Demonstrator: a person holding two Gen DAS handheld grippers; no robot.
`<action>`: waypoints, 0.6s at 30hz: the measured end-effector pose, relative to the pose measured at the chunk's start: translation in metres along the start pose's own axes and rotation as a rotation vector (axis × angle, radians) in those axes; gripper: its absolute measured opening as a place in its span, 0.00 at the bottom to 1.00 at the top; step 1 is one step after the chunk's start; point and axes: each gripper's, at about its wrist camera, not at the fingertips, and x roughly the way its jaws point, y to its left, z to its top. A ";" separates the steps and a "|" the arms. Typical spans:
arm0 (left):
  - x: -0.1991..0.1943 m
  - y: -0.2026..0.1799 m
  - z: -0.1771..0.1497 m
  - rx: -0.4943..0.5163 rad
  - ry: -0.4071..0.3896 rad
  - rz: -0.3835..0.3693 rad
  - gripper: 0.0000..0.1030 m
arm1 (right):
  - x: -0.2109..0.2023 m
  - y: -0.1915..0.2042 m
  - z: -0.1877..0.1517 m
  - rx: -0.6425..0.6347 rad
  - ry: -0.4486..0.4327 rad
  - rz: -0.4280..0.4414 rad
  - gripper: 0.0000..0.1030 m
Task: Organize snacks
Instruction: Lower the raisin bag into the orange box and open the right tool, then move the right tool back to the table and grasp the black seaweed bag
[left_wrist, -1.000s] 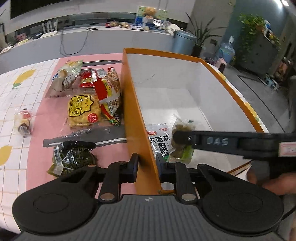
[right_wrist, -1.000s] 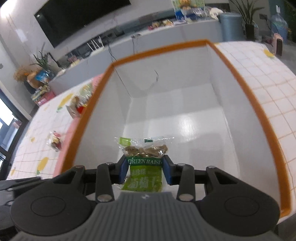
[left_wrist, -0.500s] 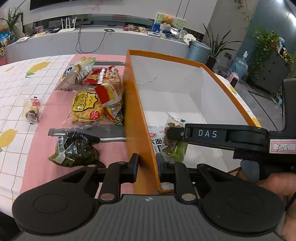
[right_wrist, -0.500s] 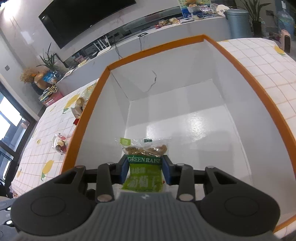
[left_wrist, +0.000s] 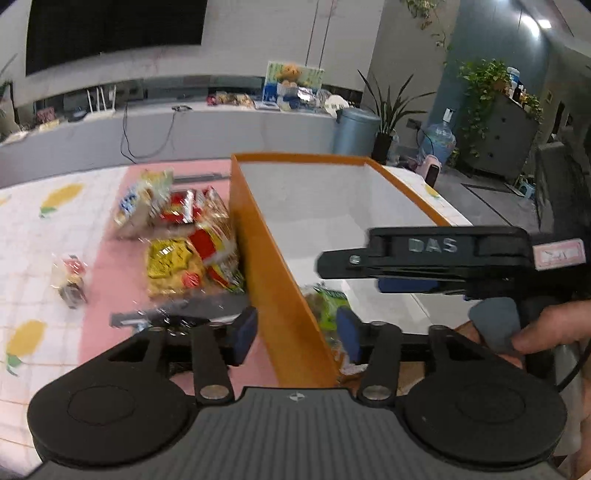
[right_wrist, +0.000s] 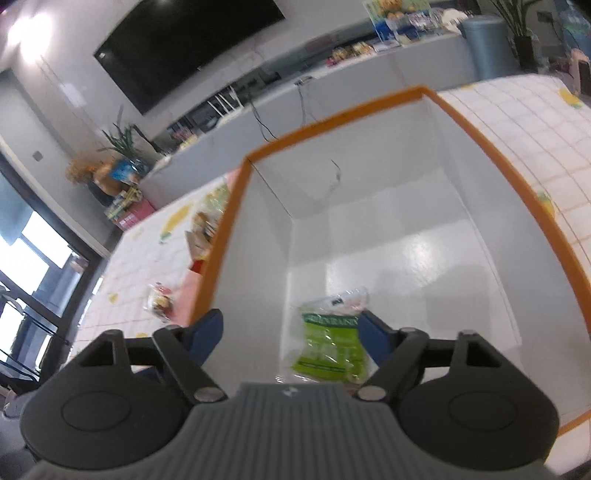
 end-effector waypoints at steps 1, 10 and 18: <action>-0.004 0.003 0.002 0.000 -0.008 0.008 0.66 | -0.003 0.000 0.000 0.001 -0.016 -0.002 0.90; -0.041 0.037 0.011 -0.013 -0.104 0.057 0.82 | -0.034 0.015 -0.006 -0.040 -0.258 -0.090 0.97; -0.058 0.082 0.016 -0.085 -0.147 0.091 0.82 | -0.053 0.061 -0.024 -0.177 -0.444 0.006 0.95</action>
